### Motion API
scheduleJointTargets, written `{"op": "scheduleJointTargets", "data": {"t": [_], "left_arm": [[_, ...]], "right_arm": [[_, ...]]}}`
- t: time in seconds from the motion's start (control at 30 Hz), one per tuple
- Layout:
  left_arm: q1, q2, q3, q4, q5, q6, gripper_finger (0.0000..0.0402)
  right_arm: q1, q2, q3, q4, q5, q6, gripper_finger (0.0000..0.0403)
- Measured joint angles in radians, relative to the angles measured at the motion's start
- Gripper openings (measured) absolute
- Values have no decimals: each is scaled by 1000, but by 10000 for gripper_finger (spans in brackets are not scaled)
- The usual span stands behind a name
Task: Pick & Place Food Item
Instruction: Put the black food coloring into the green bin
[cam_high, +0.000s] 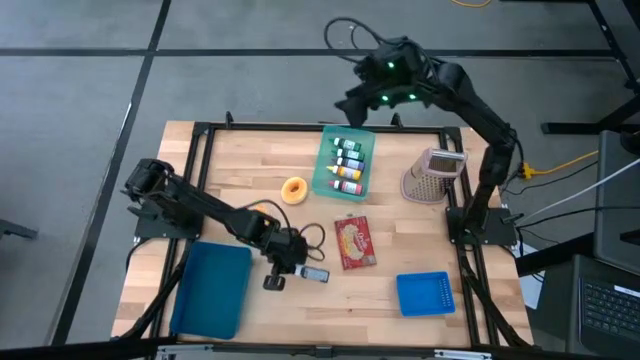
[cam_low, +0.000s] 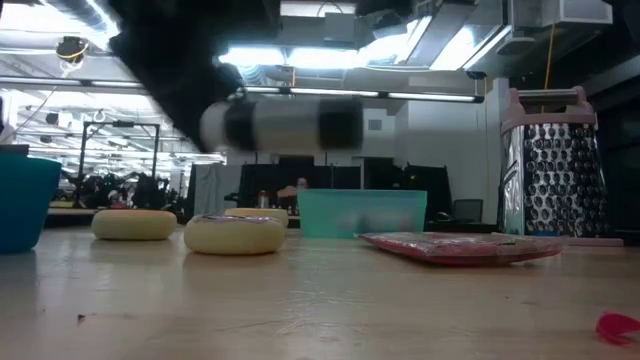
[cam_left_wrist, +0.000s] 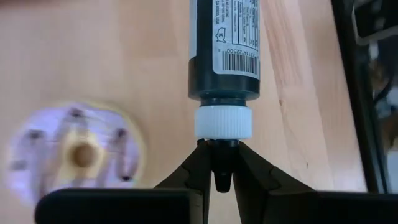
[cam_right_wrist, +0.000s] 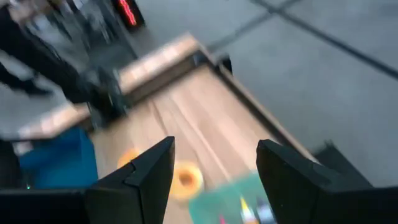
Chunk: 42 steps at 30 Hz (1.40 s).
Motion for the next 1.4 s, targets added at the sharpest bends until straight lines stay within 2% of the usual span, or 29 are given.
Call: {"op": "scheduleJointTargets", "data": {"t": [0.13,0.27,0.47,0.63,0.77,0.9,1.13,1.4], "left_arm": [[61,-85,0,-10,-16,-8,38],[136,-209,0,-82,-56,-31,38],[258,-409,0,-331,-120,-50,38],[351,-507,0,-464,-135,-9,38],[401,-539,0,-474,-129,10,38],[424,-541,29,-491,-121,33,38],[426,-514,131,-492,-106,65,38],[427,-512,210,-498,-107,91,38]], "right_arm": [[-1,-7,0,-162,3,-34,224],[23,-8,0,-242,0,-51,224],[100,-8,0,-253,-85,-42,224],[214,35,1,-227,-144,-24,224],[281,90,0,-180,-105,-51,224],[302,137,0,-118,-76,-84,224],[303,199,0,-63,-110,-102,224],[302,205,0,41,-112,-107,224]]}}
